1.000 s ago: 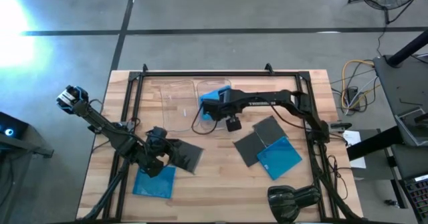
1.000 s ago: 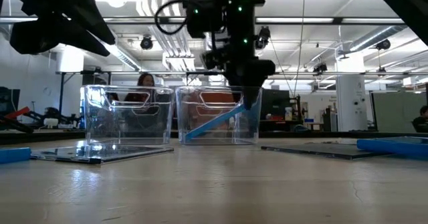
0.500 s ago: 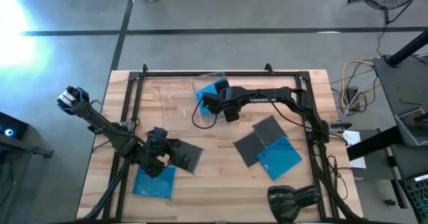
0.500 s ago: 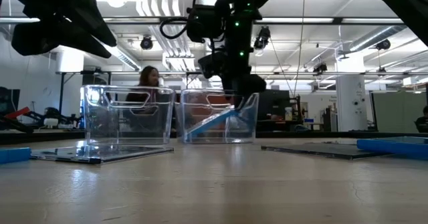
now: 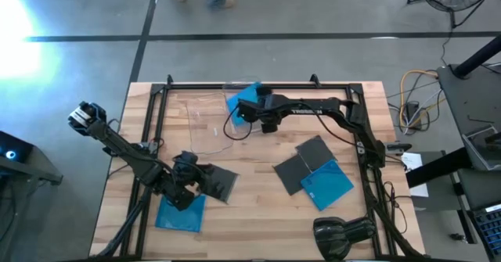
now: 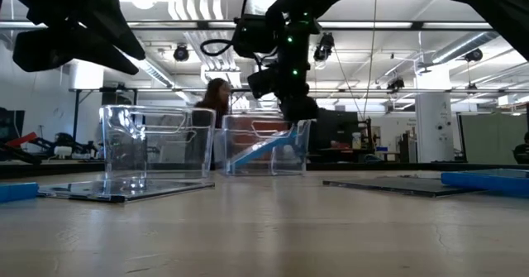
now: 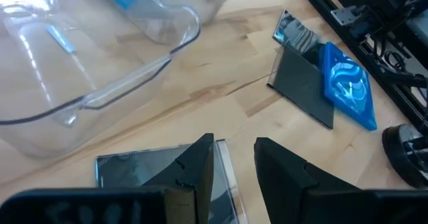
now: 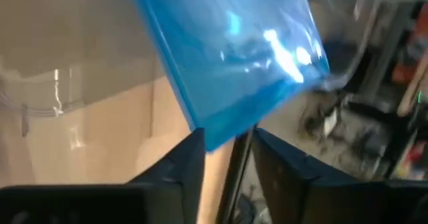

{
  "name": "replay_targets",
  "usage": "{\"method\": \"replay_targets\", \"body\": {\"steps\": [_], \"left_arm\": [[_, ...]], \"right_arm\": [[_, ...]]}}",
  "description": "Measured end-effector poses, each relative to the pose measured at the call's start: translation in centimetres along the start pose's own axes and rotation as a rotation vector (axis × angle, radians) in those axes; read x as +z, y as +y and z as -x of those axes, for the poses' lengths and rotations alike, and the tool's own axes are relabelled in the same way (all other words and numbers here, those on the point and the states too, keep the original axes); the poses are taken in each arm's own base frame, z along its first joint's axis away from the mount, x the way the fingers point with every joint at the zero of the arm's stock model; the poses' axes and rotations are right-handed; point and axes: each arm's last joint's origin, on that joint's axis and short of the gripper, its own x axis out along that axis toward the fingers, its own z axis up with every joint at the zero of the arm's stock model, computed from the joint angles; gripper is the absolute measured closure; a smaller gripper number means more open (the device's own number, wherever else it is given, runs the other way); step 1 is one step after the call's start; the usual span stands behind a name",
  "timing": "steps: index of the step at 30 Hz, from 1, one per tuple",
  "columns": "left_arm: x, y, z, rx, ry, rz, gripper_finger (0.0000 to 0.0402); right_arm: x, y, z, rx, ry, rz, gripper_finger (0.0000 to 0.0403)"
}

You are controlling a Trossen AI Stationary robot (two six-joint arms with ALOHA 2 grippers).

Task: Pick & place jewel cases by type
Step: Put the middle blue CD case into the right transparent bin

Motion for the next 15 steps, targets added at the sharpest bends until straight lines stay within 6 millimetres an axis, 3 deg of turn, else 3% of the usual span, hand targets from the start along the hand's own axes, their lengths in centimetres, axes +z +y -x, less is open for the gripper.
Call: {"method": "replay_targets", "body": {"steps": [3,7,11,15], "left_arm": [[-0.1,-0.1,-0.1,-0.006,-0.001,0.008,0.0312],[-0.2,-0.3,-0.2,-0.014,0.0,0.017,0.0312],[-0.3,-0.4,-0.2,-0.022,0.003,0.027,0.0312],[-0.3,-0.4,-0.2,-0.022,0.003,0.027,0.0312]], "right_arm": [[0.1,-1.4,1.2,0.055,-0.004,-0.246,0.0323],[-0.5,-5.4,3.2,0.357,-0.03,-0.774,0.0326],[-0.7,-9.2,3.5,0.561,-0.065,-1.259,0.0302],[0.1,-9.9,3.2,0.72,-0.1,-1.492,0.0262]]}}
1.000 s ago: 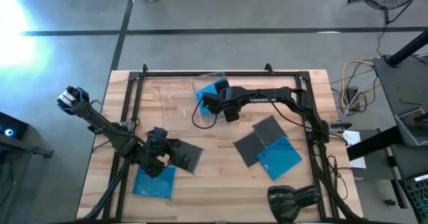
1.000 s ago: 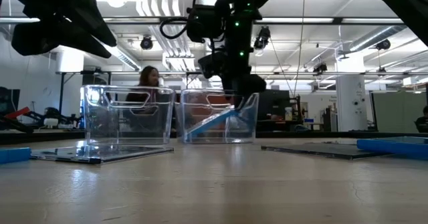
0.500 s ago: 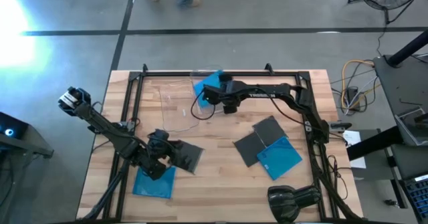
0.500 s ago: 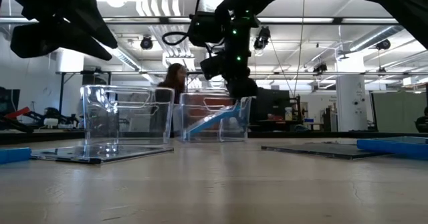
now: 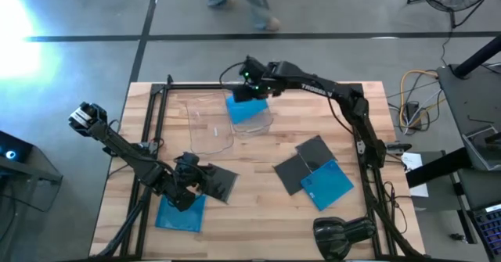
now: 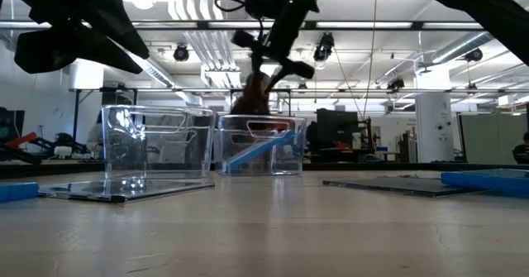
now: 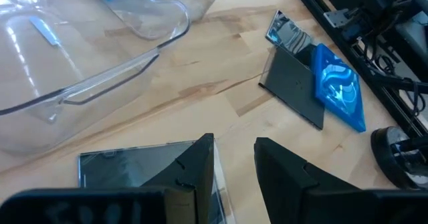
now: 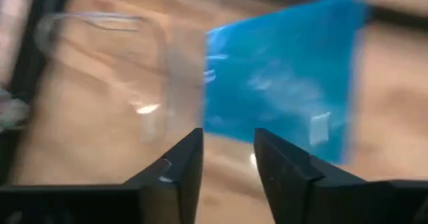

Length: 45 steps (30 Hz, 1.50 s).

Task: Pick & place jewel cases by type
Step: Put the middle blue CD case into the right transparent bin

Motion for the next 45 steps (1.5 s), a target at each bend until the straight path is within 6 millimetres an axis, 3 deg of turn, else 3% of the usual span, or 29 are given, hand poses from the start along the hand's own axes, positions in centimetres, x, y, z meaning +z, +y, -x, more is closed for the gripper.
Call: {"method": "replay_targets", "body": {"steps": [7,10,17,26,32,39,45], "left_arm": [[0.0,0.0,0.0,0.0,0.0,0.001,0.0312],[0.0,0.0,0.0,0.0,0.0,0.0,0.0312],[0.0,0.0,0.0,0.0,0.005,-0.006,0.0312],[0.0,0.0,0.0,-0.001,0.01,-0.029,0.0312],[0.0,0.0,0.1,-0.002,0.011,-0.029,0.0312],[0.0,0.0,0.1,-0.001,0.018,-0.034,0.0312],[0.0,0.1,0.1,0.002,0.032,-0.038,0.0312]], "right_arm": [[-3.1,-1.1,-2.1,-0.12,0.174,-0.157,0.0193],[-4.3,-1.3,-2.9,-0.184,0.161,-0.221,0.0175],[-4.0,-2.5,-4.6,-0.226,0.057,-0.456,0.0151],[-4.3,-4.5,-7.0,-0.282,-0.093,-0.787,0.0149],[-4.1,-5.4,-7.8,-0.286,-0.302,-0.974,0.0155],[-2.8,-4.5,-8.0,-0.151,-0.497,-0.905,0.0178],[-0.6,-3.6,-8.2,-0.018,-0.582,-0.664,0.0225]]}}
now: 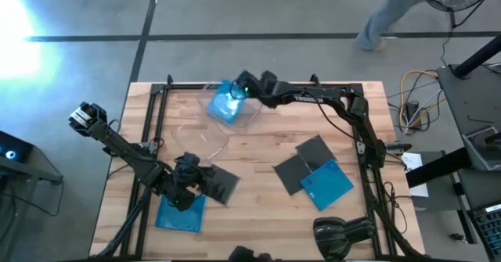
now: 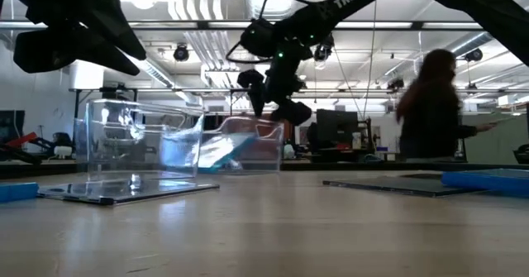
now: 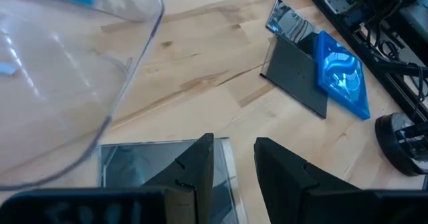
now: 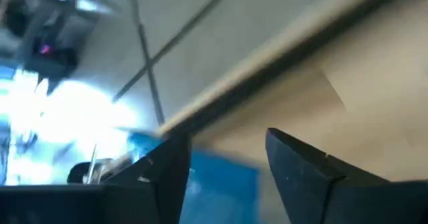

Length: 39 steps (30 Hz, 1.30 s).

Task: Pick & place jewel cases by type
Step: Put the middle blue CD case into the right transparent bin, then remove the blue CD case from the right transparent bin

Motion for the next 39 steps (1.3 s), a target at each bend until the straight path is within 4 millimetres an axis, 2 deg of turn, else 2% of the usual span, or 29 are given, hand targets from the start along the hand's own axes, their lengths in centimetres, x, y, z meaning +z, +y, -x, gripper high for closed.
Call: {"method": "replay_targets", "body": {"steps": [5,8,10,13,16,19,22,25,29,31,34,37,39], "left_arm": [[0.0,0.0,0.0,0.003,0.005,-0.02,0.0312],[-0.1,0.1,0.0,0.008,0.021,-0.029,0.0312],[-0.1,0.2,0.0,0.014,0.025,-0.035,0.0312],[-0.1,0.2,0.0,0.016,0.028,-0.036,0.0312],[-0.1,0.2,0.0,0.016,0.027,-0.036,0.0312],[0.0,0.2,0.0,0.016,0.018,-0.036,0.0312],[0.0,0.2,0.0,0.017,-0.006,-0.037,0.0312],[0.1,0.2,0.0,0.018,-0.021,-0.039,0.0312],[0.0,0.2,0.0,0.017,-0.008,-0.033,0.0312],[0.0,0.2,0.0,0.016,-0.004,-0.033,0.0312],[0.0,0.2,0.0,0.016,-0.004,-0.039,0.0312],[0.0,0.2,0.0,0.017,-0.003,-0.041,0.0312],[0.0,0.2,0.0,0.016,0.003,-0.044,0.0312]], "right_arm": [[0.5,-0.1,-0.7,0.015,0.153,0.163,0.0239],[0.6,-0.1,-0.1,-0.003,0.236,0.385,0.0228],[1.2,0.3,0.9,-0.051,0.284,0.498,0.0219],[2.3,1.2,3.6,-0.145,0.323,0.664,0.0204],[3.5,1.3,6.0,-0.276,0.374,0.718,0.0191],[3.8,0.5,6.9,-0.386,0.438,0.702,0.0179],[3.1,0.0,6.0,-0.406,0.479,0.576,0.017],[1.6,0.1,4.5,-0.32,0.509,0.469,0.0165],[0.1,0.0,4.4,-0.271,0.495,0.446,0.0159],[-0.3,-1.1,3.9,-0.316,0.491,0.436,0.0156],[-0.9,-3.2,2.0,-0.348,0.527,0.367,0.0156],[-1.6,-4.6,0.3,-0.303,0.56,0.301,0.0178],[-2.0,-5.4,-0.2,-0.288,0.574,0.292,0.0214]]}}
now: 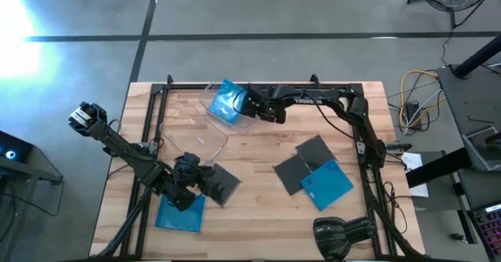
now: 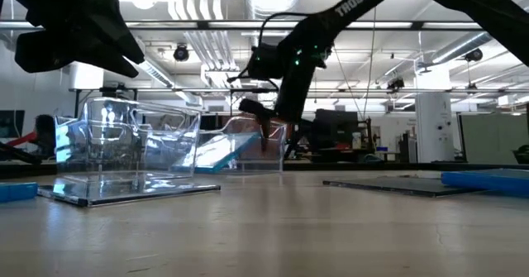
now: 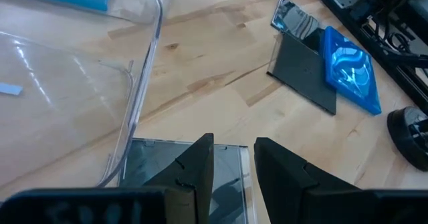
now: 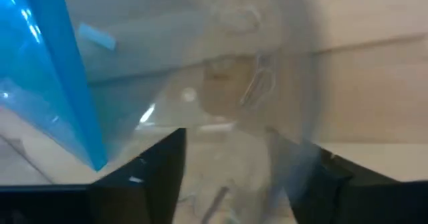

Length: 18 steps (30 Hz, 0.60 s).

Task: Pick & place jewel cases by type
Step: Remove the blue CD case from the right transparent bin

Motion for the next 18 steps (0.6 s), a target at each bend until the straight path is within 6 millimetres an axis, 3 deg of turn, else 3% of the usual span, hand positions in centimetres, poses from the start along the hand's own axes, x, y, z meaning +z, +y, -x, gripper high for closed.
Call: {"method": "replay_targets", "body": {"steps": [5,9,11,18], "left_arm": [[-0.1,0.0,0.0,-0.004,0.051,-0.013,0.0312],[-0.2,0.0,0.1,-0.007,0.058,-0.018,0.0312],[-0.2,0.0,0.1,-0.009,0.057,-0.016,0.0312],[0.1,-0.4,0.2,-0.02,0.057,-0.012,0.0312]], "right_arm": [[-0.6,-1.4,0.1,-0.058,0.019,0.139,0.0366],[-2.3,-1.6,2.6,-0.096,-0.076,0.218,0.0391],[-3.3,-1.6,5.5,-0.113,-0.206,0.26,0.0393],[-7.4,-2.8,19.6,-0.1,-0.943,0.502,0.0395]]}}
